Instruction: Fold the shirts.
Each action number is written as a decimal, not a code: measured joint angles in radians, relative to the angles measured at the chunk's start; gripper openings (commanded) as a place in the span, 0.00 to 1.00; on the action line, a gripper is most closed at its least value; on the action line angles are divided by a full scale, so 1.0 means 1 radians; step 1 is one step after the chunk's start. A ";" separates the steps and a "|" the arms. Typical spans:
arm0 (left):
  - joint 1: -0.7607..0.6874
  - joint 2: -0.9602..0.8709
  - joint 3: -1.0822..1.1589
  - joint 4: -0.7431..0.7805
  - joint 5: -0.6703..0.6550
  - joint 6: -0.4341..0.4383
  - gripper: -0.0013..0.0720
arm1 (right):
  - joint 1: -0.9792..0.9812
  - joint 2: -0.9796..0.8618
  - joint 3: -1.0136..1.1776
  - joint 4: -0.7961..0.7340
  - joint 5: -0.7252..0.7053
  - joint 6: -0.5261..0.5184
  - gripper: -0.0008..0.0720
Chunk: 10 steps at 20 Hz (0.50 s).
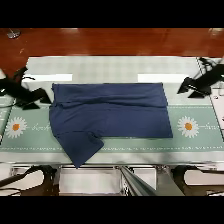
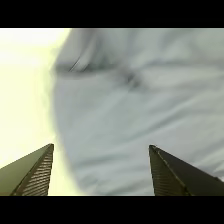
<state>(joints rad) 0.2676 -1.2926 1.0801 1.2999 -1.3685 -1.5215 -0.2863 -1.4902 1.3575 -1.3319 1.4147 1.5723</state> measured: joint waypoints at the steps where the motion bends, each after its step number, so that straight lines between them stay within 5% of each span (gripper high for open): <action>1: 0.040 0.050 -0.060 -0.005 0.002 0.004 0.98 | -0.028 0.068 -0.079 0.004 -0.042 0.001 0.86; 10: 0.343 0.327 -0.585 -0.299 0.086 0.129 0.98 | -0.103 0.537 -0.763 0.336 -0.307 -0.153 0.86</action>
<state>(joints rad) 0.6106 -0.9661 0.4953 1.0004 -1.2827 -1.3926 -0.3897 -0.9527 0.5941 -0.9958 1.1072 1.4189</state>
